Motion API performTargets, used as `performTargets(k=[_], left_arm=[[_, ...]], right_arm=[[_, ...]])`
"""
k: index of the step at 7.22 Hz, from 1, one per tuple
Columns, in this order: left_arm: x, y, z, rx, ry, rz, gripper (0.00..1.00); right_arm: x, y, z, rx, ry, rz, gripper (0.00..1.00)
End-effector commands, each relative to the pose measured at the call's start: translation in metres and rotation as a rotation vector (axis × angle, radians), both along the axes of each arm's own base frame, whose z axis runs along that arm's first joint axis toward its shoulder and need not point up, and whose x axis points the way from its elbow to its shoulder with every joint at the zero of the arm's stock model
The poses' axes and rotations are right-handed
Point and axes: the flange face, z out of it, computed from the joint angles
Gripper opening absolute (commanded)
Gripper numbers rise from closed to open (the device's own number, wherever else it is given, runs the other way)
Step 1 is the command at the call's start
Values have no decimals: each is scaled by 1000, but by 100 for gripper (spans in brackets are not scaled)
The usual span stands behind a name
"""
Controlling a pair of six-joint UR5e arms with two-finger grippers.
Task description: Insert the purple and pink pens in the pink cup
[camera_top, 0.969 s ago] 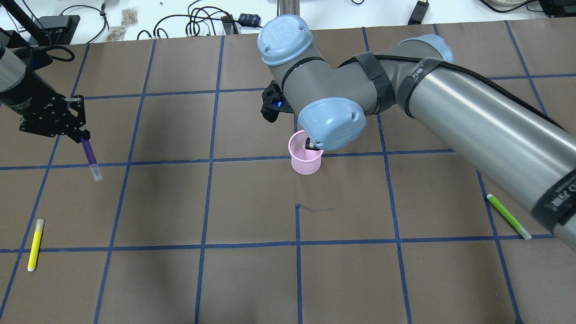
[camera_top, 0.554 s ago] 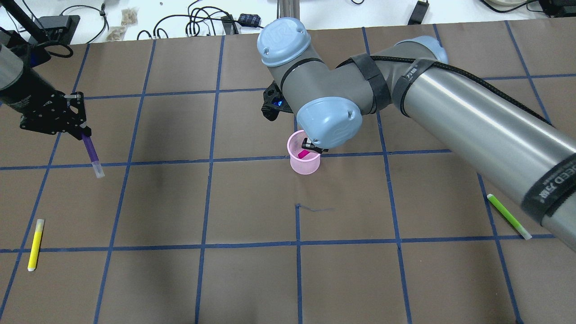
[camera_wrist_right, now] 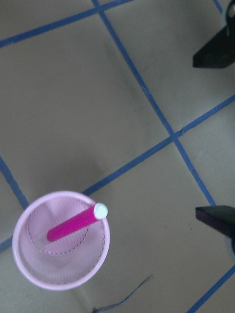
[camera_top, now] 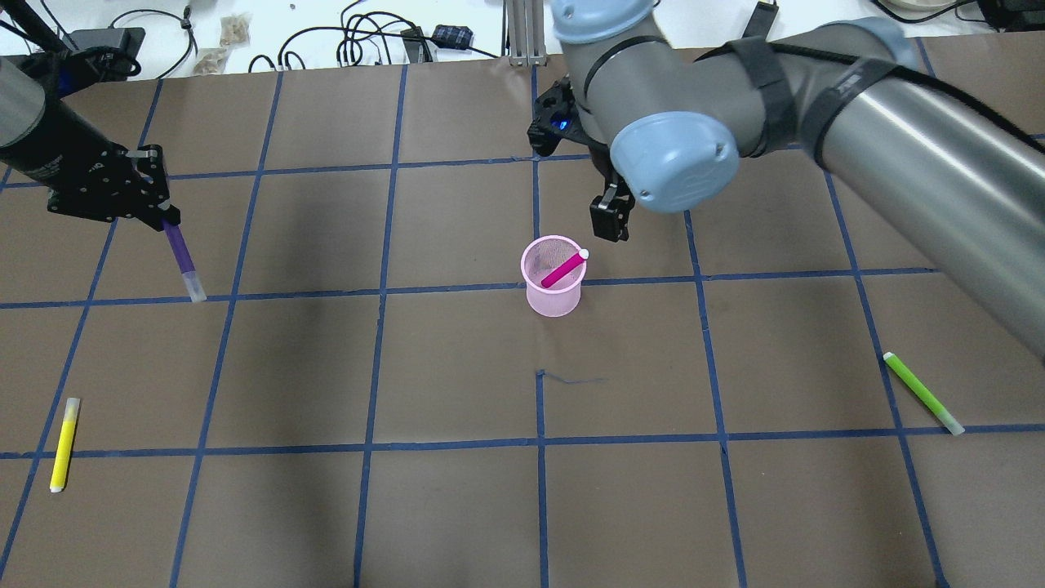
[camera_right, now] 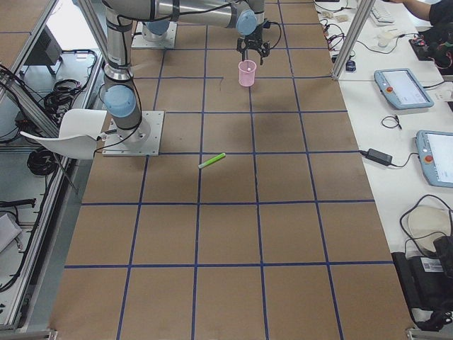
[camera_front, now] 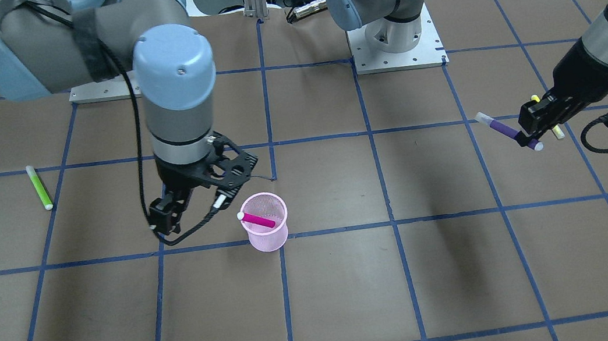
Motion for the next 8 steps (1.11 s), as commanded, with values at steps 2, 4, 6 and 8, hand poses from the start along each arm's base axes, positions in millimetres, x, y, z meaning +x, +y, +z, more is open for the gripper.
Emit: performTargets(k=[2,4,6,8], left_arm=[[-119,-15,27,-208,-29,-99,4],[-181,-23,23,-298,19,1,4],[-248,-21,11,-357,15,63,4],[-321,-8,-15,-365,1,154,4]], right_arm=[[-130,6,68,-7,-50,-229,100],[-168,28,94,-6,-64,-390,100],[-160,34,101,-53,-138,-747,100],[-136,34,107,-85,-212,-1100,100]])
